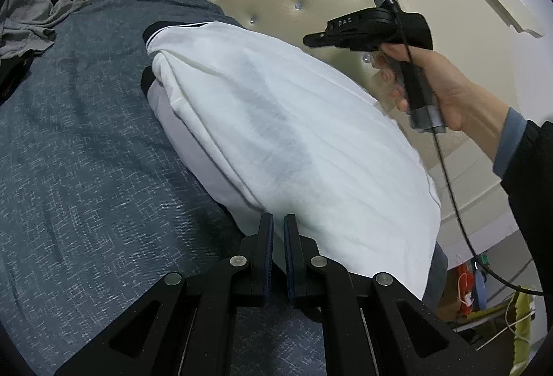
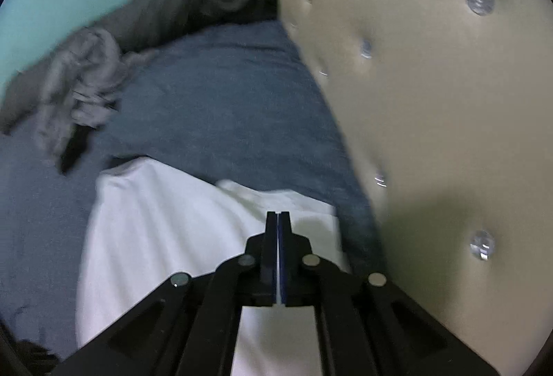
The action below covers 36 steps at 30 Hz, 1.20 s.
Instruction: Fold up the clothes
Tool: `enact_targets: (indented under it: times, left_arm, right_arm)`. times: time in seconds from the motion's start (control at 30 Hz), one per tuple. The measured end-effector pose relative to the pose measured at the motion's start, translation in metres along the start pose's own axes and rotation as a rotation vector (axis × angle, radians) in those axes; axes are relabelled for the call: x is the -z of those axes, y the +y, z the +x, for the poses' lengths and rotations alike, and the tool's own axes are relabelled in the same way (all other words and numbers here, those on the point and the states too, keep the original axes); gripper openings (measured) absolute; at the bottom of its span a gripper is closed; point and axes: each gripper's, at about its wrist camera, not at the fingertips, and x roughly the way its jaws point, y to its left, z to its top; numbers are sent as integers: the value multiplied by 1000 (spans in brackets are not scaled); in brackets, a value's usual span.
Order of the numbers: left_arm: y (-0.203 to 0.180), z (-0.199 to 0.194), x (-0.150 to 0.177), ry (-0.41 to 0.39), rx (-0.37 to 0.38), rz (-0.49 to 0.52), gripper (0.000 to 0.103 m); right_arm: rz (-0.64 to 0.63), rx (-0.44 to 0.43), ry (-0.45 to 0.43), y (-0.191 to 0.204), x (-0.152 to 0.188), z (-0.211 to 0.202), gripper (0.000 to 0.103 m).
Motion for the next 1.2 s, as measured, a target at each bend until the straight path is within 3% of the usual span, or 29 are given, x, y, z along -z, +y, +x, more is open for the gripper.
enact_targets:
  times: [0.03, 0.1, 0.2, 0.27, 0.33, 0.37, 0.53, 0.73, 1.0, 1.13, 1.2]
  left_arm:
    - [1, -1, -1, -1, -3, -3, 6]
    - [1, -3, -3, -8, -3, -7, 6]
    - [2, -6, -5, -15, -1, -11, 6]
    - [3, -9, -6, -18, -3, -10, 6]
    - [5, -10, -7, -20, -5, -11, 6]
    - [7, -11, -8, -21, -5, -13, 6]
    - [12, -16, -7, -27, -2, -22, 6]
    - [15, -19, -3, -28, 5, -31, 6]
    - [13, -28, 0, -27, 16, -29, 6]
    - [2, -36, 1, -36, 30, -18, 6]
    - [-6, -41, 0, -39, 40, -13, 6]
  right_arm:
    - [-14, -6, 24, 3, 0, 3, 7]
    - [-41, -17, 72, 8, 1, 8, 29]
    - [-55, -15, 130, 13, 4, 18, 29]
    - [-67, -7, 141, 15, 8, 22, 28]
    - [-87, 2, 151, 18, 12, 25, 4]
    - [-101, 14, 150, 21, 12, 26, 2]
    - [-110, 69, 102, 21, 9, 21, 1]
    - [-83, 228, 78, 10, -1, 20, 1]
    - [-96, 229, 104, 11, 2, 32, 1]
    - [-62, 234, 53, 5, 4, 3, 2]
    - [-36, 173, 31, 1, 11, -14, 3]
